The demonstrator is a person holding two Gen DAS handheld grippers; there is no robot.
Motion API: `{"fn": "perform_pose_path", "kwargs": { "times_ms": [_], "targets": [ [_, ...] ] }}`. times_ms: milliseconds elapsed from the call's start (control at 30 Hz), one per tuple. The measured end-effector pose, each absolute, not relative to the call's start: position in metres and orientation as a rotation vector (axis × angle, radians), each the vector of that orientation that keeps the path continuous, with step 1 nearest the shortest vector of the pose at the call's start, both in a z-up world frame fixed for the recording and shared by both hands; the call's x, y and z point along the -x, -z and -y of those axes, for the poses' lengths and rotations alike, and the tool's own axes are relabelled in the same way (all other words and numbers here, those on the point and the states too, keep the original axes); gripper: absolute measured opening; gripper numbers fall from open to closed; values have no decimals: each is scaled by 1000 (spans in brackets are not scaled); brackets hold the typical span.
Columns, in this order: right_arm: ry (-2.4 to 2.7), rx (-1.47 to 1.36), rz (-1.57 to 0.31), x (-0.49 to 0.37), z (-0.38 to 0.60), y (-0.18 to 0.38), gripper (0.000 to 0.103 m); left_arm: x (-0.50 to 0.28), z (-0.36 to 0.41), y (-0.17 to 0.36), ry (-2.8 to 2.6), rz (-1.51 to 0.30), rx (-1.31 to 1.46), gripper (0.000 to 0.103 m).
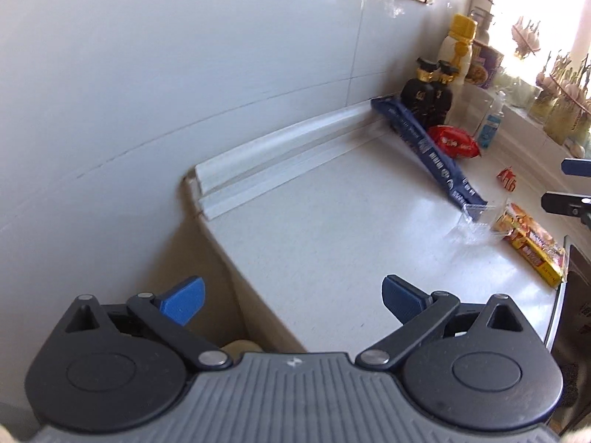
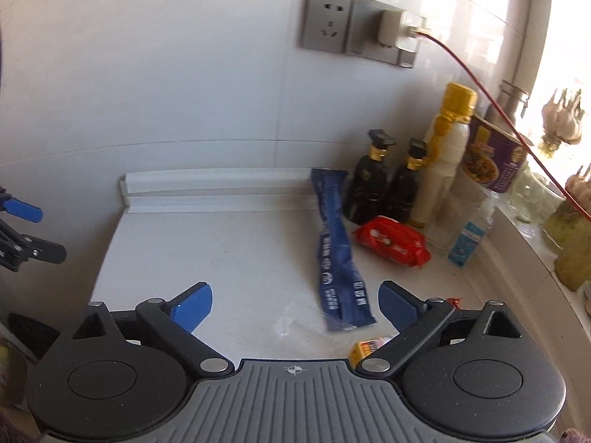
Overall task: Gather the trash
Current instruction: 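Move both open grippers from the bin back to the counter litter, then grasp the red snack packet with the left gripper while the right grasps the red candy wrapper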
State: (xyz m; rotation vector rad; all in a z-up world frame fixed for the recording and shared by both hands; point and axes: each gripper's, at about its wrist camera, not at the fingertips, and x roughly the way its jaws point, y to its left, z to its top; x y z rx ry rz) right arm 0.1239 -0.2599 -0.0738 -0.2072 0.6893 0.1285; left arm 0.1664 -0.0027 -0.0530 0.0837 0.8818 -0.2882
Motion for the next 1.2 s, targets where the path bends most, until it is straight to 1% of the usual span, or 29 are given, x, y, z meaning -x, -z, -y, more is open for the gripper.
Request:
{"fn": "perform_pose_path", "kwargs": {
  "times_ms": [167, 333, 500, 633, 800, 1033, 1167, 1200],
  "targets": [
    [-11, 95, -671, -146, 315, 86, 98, -192, 56, 42, 388, -835, -114, 102],
    [66, 31, -654, -166, 354, 98, 98, -220, 125, 36, 536, -772, -205, 102],
    [106, 36, -667, -194, 378, 101, 98, -244, 190, 37, 702, -653, -400, 102],
    [140, -27, -684, -213, 402, 107, 98, -264, 230, 47, 815, -591, -569, 102],
    [146, -95, -715, -226, 425, 123, 98, -291, 270, 66, 896, -582, -718, 102],
    [125, -109, -746, -236, 436, 145, 98, -323, 314, 96, 958, -623, -875, 102],
    [126, -136, -750, -242, 441, 153, 98, -335, 328, 113, 981, -667, -934, 99],
    [127, -142, -753, -243, 443, 155, 96, -337, 330, 116, 989, -679, -947, 98]
  ]
}}
